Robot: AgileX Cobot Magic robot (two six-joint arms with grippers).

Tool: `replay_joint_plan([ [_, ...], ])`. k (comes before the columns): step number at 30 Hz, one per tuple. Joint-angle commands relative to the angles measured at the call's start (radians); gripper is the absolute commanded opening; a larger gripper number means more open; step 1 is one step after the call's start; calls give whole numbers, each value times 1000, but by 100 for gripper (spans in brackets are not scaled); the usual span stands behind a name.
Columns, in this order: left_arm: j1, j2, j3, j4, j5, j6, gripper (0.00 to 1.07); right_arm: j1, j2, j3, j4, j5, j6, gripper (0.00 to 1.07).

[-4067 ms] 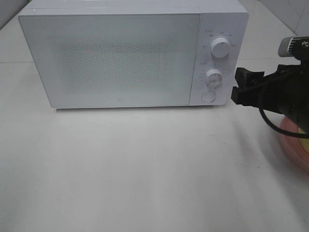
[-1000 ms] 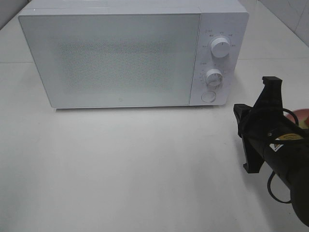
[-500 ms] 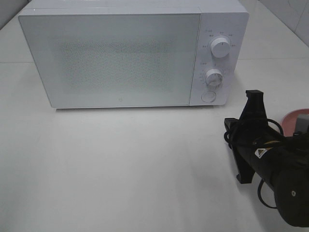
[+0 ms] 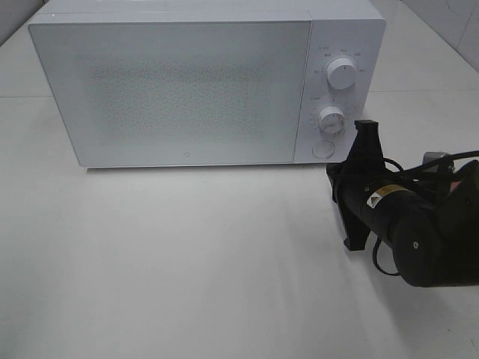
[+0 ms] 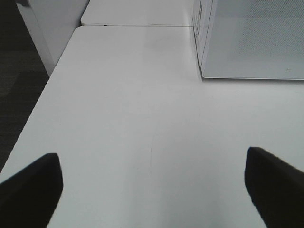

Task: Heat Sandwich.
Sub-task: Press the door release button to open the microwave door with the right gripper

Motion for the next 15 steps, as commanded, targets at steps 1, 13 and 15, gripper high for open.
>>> replay_joint_plan([
  [1,3,-25,3,2,-9,-4,98,-34,19,-45,-42,16,4,0],
  [13,3,-25,3,2,-9,-4,98,-124,83,-194,-92,132,-22,0],
  [15,3,-25,3,2,-9,-4,98,-135,103,-220,-94,148,-23,0],
])
